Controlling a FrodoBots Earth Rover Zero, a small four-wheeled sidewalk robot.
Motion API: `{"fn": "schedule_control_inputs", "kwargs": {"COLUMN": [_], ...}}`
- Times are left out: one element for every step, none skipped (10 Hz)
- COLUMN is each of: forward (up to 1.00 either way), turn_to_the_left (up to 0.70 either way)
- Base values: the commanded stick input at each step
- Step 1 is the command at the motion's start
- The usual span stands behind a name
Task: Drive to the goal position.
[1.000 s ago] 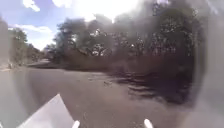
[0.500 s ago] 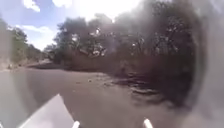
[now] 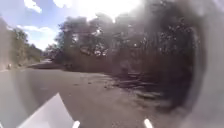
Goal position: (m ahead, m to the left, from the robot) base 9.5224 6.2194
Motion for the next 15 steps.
{"fn": "schedule_control_inputs", "kwargs": {"forward": [0.5, 0.5, 0.5, 0.5, 0.5, 0.5, 0.5, 0.5, 0.5, 0.5, 0.5, 0.5, 0.5, 0.5, 0.5], "turn_to_the_left": [0.0, 0.0, 0.0, 0.0, 0.0, 0.0, 0.0, 0.0, 0.0, 0.0, 0.0, 0.0, 0.0, 0.0, 0.0]}}
